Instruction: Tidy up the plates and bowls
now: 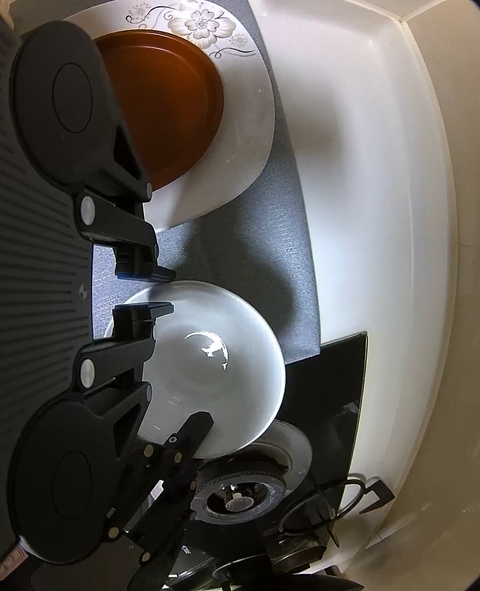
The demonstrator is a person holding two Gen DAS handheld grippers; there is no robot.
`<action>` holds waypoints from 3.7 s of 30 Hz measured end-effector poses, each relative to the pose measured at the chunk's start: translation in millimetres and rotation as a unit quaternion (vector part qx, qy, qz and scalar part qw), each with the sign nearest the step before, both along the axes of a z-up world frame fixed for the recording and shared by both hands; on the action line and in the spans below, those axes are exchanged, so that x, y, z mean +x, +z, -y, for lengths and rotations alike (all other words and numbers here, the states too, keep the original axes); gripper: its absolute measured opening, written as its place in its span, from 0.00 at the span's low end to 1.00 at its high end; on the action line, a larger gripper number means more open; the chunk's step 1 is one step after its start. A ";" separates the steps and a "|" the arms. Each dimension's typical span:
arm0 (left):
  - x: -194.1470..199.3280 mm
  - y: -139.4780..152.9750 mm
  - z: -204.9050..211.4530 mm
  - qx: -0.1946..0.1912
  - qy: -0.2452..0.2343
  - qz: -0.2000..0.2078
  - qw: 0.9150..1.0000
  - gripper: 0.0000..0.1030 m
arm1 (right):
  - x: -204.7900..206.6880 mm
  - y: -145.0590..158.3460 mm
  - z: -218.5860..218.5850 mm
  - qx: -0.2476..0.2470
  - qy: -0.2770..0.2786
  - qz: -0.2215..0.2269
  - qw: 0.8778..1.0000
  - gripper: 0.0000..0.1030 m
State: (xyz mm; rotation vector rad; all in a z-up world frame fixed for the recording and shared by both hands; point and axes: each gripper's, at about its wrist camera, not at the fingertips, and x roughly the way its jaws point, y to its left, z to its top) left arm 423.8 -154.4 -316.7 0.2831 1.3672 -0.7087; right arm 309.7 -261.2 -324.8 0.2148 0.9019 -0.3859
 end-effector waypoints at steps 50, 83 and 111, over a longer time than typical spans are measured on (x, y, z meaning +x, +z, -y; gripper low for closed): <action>7.7 -24.1 11.3 0.028 -0.028 -0.039 0.998 0.42 | -49.6 -28.9 76.4 0.320 -0.167 0.035 0.932 0.47; -70.7 1.7 -35.8 0.026 -0.023 -0.001 0.999 0.29 | -91.0 -28.2 23.9 0.307 -0.074 0.059 0.947 0.28; -59.4 113.8 -361.9 -0.021 0.241 0.038 0.970 0.28 | 22.1 74.3 -245.6 0.300 0.220 -0.005 0.928 0.28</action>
